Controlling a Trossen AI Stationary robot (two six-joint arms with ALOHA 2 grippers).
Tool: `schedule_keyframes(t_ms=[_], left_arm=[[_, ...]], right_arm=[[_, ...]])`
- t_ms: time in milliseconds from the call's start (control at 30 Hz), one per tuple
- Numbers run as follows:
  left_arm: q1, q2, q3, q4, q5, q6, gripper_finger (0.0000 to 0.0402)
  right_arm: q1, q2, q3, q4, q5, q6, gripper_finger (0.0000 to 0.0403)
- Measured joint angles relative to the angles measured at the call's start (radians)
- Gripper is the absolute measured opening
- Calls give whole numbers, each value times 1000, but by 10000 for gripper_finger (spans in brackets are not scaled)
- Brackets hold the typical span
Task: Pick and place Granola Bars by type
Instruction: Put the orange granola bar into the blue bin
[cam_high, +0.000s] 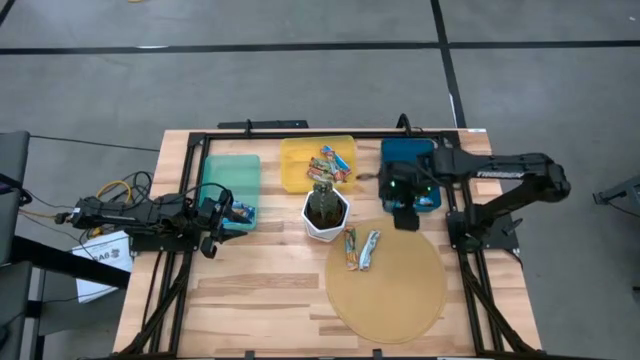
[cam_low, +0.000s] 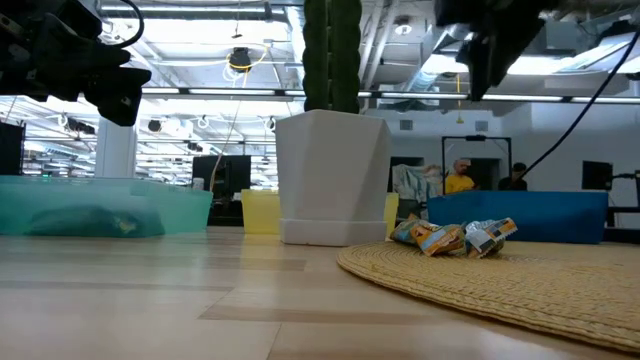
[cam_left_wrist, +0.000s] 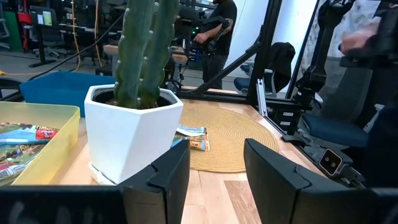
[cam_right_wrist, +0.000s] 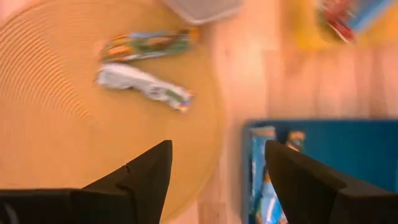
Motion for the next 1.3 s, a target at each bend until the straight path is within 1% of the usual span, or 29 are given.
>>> schedule_keyframes(t_ms=[267,433,567,667,900,1133,1300], left_arm=[[0,0,0,0,0,0,144],[0,0,0,0,0,0,144],[0,0,0,0,0,0,144],[0,0,0,0,0,0,144],[0,0,0,0,0,0,144],[0,0,0,0,0,0,144],[0,0,0,0,0,0,144]], right_arm=[[238,0,2,7,12,-135,249],[384,5,2,7,12,-314,249],[451,52,3,10,12,-429,249],[466,99,3,21,15,-475,249],[477,195,3,155,61,-601,249],[468,289,1,186,68,-719,249],[450,333,-49,273,69,-760,249]])
